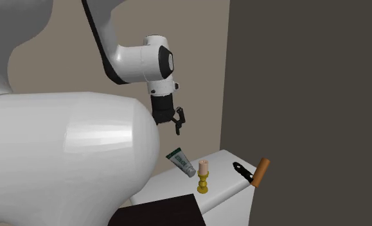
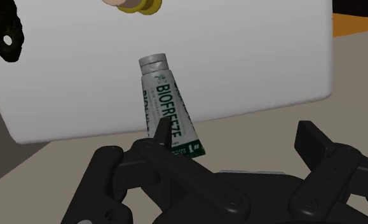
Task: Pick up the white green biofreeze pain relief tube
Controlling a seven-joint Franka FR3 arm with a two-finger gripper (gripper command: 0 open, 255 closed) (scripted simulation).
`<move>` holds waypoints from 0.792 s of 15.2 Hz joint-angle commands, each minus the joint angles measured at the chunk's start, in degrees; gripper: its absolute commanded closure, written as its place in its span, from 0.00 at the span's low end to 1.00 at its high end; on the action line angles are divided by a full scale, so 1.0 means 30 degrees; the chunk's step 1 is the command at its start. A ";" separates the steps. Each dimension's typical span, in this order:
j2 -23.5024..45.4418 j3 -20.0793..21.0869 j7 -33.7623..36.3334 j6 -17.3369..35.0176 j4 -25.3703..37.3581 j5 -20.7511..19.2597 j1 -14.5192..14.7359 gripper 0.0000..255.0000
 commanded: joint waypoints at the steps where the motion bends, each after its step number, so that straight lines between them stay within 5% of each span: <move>1: 0.1698 -0.0294 -0.1050 0.1251 0.0451 0.0427 -0.0048 0.00; 12: 0.9532 0.0793 -0.5771 0.5360 0.4083 0.3574 -0.1958 0.00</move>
